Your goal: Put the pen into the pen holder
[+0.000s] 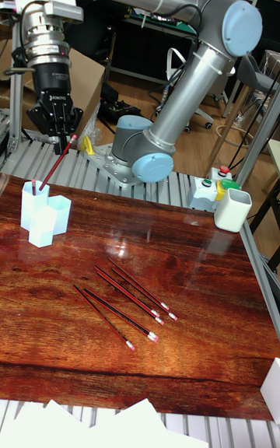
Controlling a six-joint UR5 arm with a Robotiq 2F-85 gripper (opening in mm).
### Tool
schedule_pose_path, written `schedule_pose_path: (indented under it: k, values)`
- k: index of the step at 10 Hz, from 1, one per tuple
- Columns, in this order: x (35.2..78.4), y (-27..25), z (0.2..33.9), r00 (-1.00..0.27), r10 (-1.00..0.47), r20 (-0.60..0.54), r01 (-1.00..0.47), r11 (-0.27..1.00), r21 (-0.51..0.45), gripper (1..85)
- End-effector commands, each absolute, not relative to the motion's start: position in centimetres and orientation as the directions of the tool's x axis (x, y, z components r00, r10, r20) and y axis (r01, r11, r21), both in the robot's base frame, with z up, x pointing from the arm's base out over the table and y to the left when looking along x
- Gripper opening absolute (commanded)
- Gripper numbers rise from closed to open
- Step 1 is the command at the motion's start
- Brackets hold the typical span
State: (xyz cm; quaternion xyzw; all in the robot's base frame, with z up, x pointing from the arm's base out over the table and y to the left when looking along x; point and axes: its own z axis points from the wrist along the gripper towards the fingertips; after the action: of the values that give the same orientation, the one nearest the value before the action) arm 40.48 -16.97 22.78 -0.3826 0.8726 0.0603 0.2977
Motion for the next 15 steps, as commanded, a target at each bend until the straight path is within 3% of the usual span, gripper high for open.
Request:
schedule_pose_path:
  k: [1,15]
  values:
    - [40.3,-17.2,22.9,-0.523,-0.624,-0.581,-0.703,0.701,-0.120,1.0]
    - [40.3,-18.1,21.2,-0.513,-0.612,-0.602,-0.695,0.708,-0.127,1.0]
